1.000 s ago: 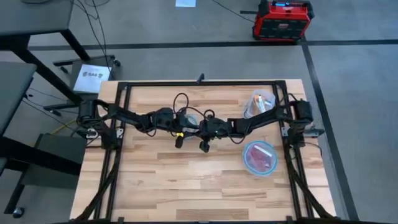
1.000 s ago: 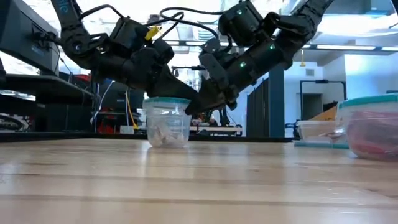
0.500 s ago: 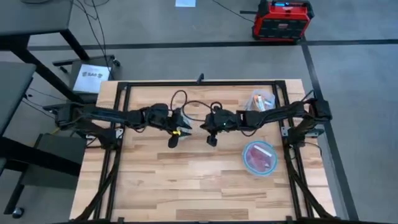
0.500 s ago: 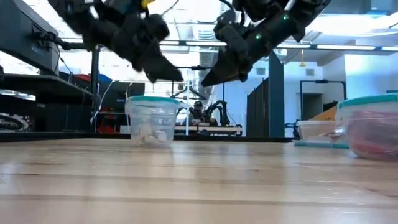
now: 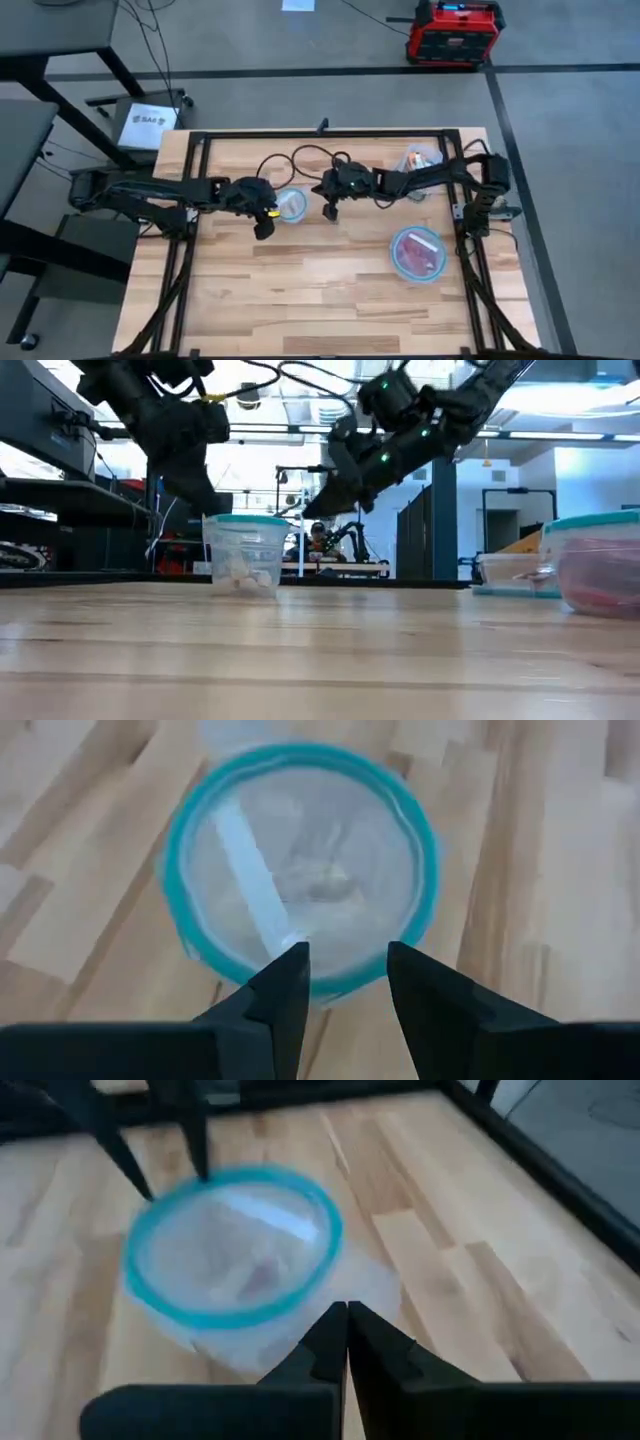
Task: Sort candy
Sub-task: Close the small round transparent bin
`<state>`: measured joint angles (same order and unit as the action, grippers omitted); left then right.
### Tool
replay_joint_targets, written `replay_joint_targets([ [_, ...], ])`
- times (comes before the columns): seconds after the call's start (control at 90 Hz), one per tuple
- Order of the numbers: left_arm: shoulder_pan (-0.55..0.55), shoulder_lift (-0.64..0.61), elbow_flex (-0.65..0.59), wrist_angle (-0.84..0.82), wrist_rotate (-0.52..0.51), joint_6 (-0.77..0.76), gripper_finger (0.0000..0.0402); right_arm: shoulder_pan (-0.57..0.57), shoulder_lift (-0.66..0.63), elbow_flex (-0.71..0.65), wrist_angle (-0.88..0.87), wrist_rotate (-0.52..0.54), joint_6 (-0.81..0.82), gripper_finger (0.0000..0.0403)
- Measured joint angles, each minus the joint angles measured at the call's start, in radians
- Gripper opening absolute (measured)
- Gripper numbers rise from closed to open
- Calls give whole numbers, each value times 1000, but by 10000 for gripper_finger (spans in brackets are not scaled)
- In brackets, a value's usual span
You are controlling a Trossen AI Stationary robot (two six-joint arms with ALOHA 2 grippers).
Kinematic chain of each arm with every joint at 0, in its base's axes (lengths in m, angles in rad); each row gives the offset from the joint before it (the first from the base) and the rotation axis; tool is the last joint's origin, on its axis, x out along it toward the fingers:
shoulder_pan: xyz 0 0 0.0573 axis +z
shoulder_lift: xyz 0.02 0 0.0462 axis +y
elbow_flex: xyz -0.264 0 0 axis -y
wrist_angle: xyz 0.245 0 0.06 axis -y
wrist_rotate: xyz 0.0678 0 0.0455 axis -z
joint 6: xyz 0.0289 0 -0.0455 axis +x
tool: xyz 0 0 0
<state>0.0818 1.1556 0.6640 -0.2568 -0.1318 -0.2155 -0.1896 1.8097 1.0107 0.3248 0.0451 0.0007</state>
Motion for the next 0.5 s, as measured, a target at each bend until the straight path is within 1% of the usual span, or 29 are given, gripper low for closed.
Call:
replay_joint_targets([
  [0.156, 0, 39, 0, 17, 0, 44, 123, -11, 11, 23, 8, 0, -9, 0],
  [0.389, 0, 99, -2, 35, 0, 56, 123, -10, 11, 23, -4, -1, -1, 0],
  [0.5, 0, 109, -2, 43, 3, 66, 123, -12, 11, 23, -12, -1, 59, 0],
])
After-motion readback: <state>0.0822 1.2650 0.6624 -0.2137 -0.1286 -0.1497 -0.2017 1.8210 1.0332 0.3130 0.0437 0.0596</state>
